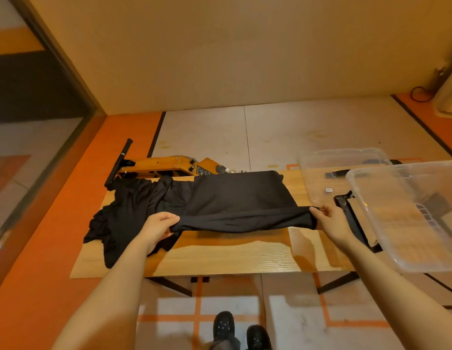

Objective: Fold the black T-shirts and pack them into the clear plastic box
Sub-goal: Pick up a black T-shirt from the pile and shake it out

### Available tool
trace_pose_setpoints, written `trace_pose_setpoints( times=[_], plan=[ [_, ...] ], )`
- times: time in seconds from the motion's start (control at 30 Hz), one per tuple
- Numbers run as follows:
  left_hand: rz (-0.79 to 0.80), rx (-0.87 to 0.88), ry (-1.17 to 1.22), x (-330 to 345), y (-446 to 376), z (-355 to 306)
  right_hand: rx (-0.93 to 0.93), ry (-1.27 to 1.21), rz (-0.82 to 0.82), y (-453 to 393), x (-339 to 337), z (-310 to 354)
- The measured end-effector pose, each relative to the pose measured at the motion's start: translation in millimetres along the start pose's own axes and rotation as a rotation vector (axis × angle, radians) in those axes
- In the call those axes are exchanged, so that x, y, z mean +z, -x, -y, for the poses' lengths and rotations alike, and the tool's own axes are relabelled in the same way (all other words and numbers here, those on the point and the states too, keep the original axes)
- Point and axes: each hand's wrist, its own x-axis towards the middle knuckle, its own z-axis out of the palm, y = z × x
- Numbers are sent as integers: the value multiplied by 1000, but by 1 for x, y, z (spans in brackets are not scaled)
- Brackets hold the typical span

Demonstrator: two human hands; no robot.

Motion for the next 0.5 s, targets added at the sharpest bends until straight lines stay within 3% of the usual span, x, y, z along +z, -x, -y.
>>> trace_pose_setpoints(
  times=[0.17,0.5],
  plan=[
    [79,-68,-51,-5,6,8,64,42,106,-7,-6,-21],
    [-103,40,-90,21,-24,3,141,33,30,-36,16,-32]
  ],
)
